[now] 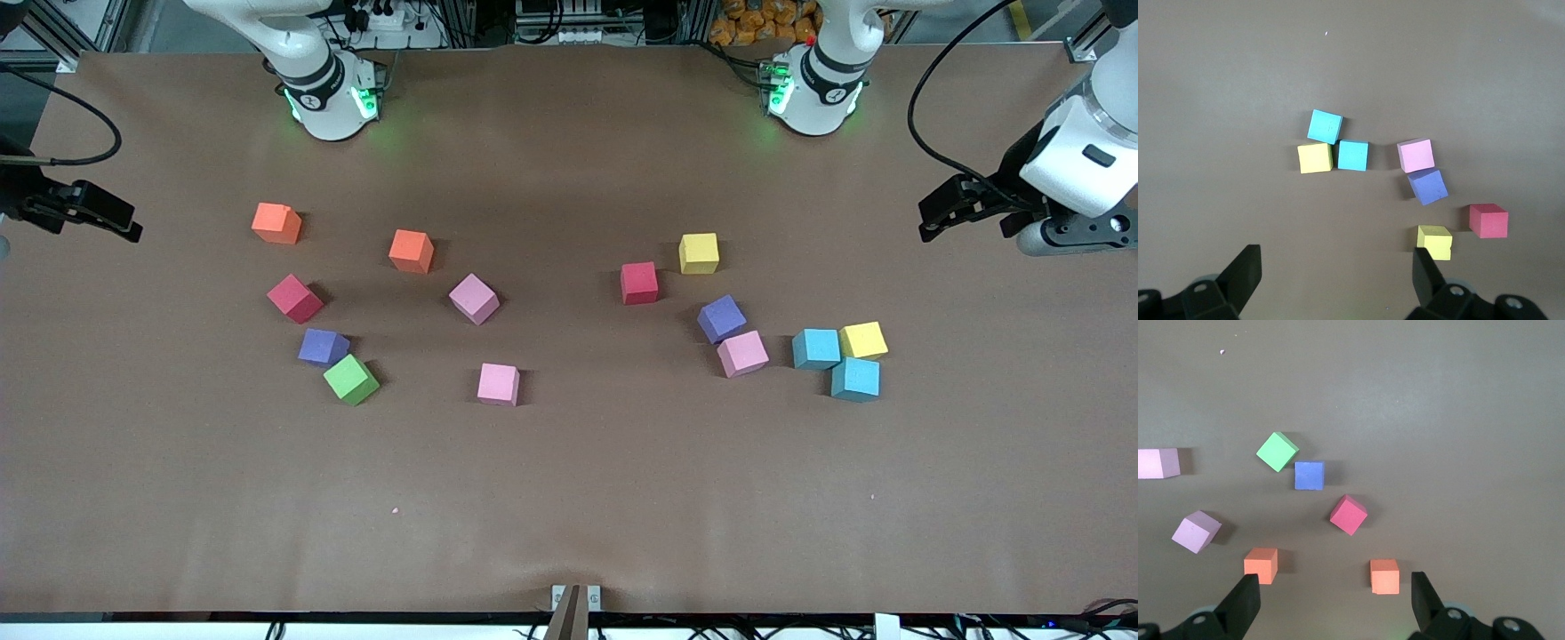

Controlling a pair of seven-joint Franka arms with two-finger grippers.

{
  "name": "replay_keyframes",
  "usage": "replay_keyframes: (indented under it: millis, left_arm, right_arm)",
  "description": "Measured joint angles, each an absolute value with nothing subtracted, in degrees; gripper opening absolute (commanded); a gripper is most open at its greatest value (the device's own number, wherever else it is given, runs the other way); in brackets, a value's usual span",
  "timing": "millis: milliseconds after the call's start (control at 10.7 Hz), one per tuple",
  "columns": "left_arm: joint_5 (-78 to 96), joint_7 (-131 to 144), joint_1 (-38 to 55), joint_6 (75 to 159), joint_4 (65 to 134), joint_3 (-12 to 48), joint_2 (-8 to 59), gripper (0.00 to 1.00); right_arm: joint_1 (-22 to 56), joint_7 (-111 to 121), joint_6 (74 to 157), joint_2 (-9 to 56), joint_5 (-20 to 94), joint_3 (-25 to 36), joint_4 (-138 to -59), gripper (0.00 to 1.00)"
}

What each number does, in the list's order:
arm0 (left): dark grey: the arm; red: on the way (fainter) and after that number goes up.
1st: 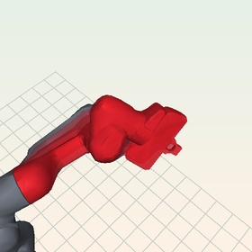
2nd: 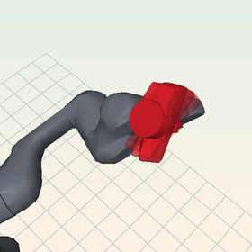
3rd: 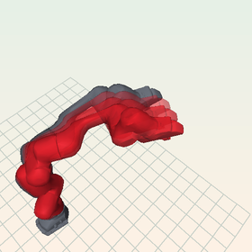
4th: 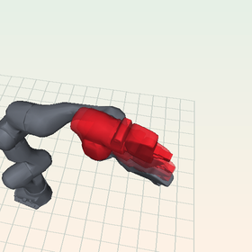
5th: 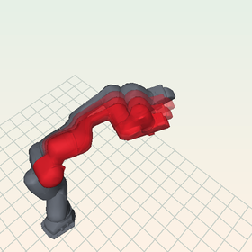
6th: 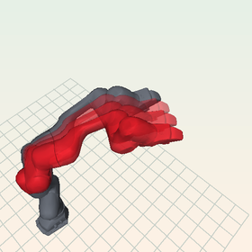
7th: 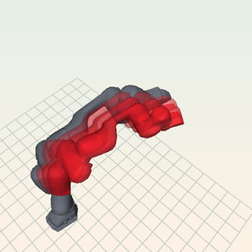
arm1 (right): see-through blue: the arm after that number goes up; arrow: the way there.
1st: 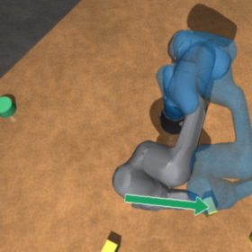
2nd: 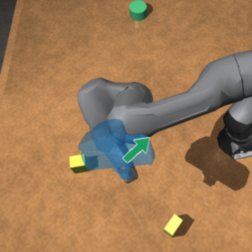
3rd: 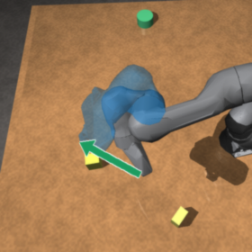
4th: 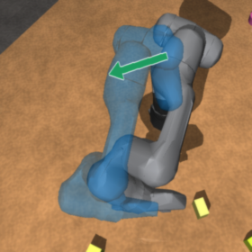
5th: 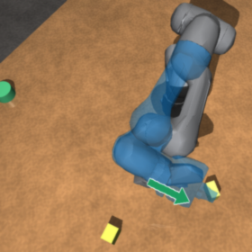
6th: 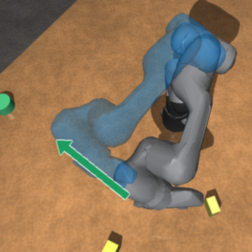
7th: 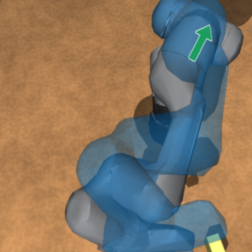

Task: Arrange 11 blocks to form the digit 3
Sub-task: 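Reach the left gripper to the magenta cube while the right gripper reaches the pink cube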

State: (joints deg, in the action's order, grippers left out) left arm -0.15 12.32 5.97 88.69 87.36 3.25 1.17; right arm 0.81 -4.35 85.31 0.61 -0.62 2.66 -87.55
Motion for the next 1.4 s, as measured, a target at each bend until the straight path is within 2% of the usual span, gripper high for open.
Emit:
replay_keyframes:
  millis: [559, 746, 1026, 1399]
  left_arm:
    - [-0.04, 12.71, 6.4, 88.46, 88.45, 3.62, 1.14, 1.0]
    - [0.15, 17.38, 9.65, 88.85, 90.61, 4.0, 2.28, 1.0]
    - [2.04, 29.65, 16.36, 97.06, 96.44, 5.26, 5.87, 1.0]
    - [2.16, 44.59, 25.25, 106.66, 99.73, 7.58, 14.85, 1.0]
  right_arm:
    - [-0.13, -3.19, 85.37, 0.56, -0.42, 2.41, -87.44, 1.0]
    - [-0.1, -3.15, 85.18, 0.57, -0.35, 2.28, -87.47, 1.0]
    - [-0.08, -2.89, 84.64, 0.58, 0.52, 2.17, -87.65, 1.0]
    - [-0.09, -2.63, 86.02, 0.62, 2.11, 1.97, -90.35, 1.0]
